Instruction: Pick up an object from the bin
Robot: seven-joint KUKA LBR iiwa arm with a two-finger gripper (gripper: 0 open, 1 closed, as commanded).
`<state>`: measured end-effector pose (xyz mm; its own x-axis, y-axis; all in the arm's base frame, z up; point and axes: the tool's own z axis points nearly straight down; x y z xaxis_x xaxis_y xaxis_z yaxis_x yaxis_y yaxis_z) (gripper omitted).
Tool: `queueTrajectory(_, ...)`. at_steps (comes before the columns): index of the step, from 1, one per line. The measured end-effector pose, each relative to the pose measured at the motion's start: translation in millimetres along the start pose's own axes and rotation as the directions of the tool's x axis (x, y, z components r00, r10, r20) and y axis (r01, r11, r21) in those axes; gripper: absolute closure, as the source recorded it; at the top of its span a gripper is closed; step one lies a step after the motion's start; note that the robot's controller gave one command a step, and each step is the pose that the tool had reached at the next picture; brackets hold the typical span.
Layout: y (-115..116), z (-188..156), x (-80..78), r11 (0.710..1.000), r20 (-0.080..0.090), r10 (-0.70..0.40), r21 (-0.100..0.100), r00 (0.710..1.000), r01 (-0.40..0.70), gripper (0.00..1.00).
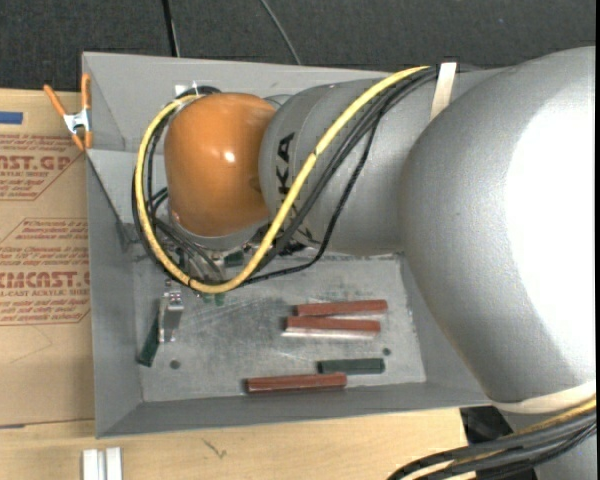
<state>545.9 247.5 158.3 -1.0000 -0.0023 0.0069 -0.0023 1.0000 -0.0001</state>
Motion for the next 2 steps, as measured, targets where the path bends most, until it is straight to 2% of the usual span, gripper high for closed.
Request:
queueTrajectory(1,-1.0,-4.6,-2.2,1.0,0.007,0.002,-0.002,1.0,-0.001,0.0)
queueTrajectory(2,-0.4,80.8,19.6,0.957,0.008,-0.291,0.004,0.957,0.291,1.0)
